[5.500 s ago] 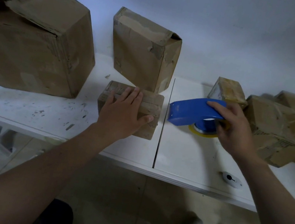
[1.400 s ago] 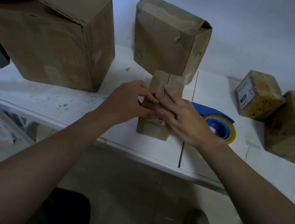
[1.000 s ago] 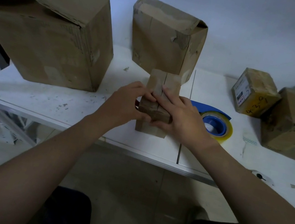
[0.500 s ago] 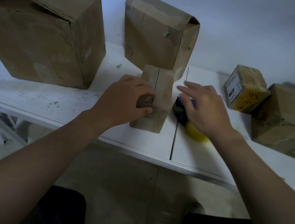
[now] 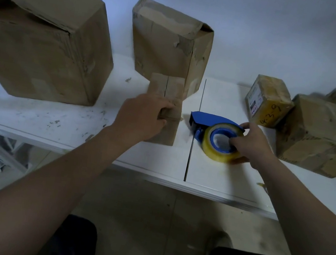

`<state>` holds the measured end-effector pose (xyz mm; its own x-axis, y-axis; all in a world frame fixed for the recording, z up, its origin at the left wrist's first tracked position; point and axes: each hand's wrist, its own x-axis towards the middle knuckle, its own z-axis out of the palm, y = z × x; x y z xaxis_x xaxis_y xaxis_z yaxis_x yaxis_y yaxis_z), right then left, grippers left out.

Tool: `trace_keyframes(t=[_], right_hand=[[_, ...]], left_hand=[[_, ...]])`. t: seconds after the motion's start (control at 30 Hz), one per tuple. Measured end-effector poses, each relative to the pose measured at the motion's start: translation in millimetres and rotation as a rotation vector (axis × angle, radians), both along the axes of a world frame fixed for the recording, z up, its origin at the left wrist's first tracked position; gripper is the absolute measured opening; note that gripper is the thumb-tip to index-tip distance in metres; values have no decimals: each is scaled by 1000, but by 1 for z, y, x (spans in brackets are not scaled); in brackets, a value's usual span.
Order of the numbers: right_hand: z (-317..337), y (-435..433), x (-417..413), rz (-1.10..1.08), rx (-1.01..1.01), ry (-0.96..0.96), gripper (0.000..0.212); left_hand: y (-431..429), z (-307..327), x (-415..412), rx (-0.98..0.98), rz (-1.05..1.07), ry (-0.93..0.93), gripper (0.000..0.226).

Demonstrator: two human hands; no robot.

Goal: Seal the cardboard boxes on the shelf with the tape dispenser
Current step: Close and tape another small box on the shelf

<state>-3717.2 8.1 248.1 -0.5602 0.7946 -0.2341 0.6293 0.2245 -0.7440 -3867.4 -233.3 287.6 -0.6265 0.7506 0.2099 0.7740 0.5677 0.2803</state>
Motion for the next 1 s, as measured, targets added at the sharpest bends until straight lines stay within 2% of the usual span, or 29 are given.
trace_keyframes(t=[0.1, 0.17, 0.27, 0.33, 0.4, 0.5, 0.57, 0.7, 0.77, 0.87, 0.93, 1.0], right_hand=[[14, -7, 8, 22, -63, 127, 44], [25, -11, 12, 53, -32, 229, 47], [42, -16, 14, 93, 14, 376, 61], [54, -19, 15, 98, -6, 475, 68], [65, -24, 16, 103, -17, 541, 73], [78, -34, 16, 136, -24, 607, 77], [82, -41, 16, 159, -27, 632, 77], [84, -49, 13, 193, -27, 634, 78], [83, -53, 12, 205, -25, 627, 77], [82, -55, 10, 214, -26, 623, 76], [82, -58, 9, 227, -30, 621, 76], [81, -59, 8, 238, -27, 613, 76]], left_hand=[[0, 4, 4, 71, 33, -96, 35], [1, 7, 9, 133, 101, -107, 35], [3, 16, 17, 246, 219, -66, 32], [4, 23, 22, 343, 237, -142, 30], [8, 32, 25, 446, 255, -393, 27], [11, 43, 33, 604, 335, -1012, 29], [12, 45, 37, 667, 327, -1334, 40], [14, 42, 40, 682, 208, -1650, 60], [10, 43, 38, 714, 162, -1740, 57], [3, 46, 36, 769, 165, -1769, 41], [0, 48, 36, 796, 194, -1744, 36], [-1, 48, 36, 800, 220, -1675, 41]])
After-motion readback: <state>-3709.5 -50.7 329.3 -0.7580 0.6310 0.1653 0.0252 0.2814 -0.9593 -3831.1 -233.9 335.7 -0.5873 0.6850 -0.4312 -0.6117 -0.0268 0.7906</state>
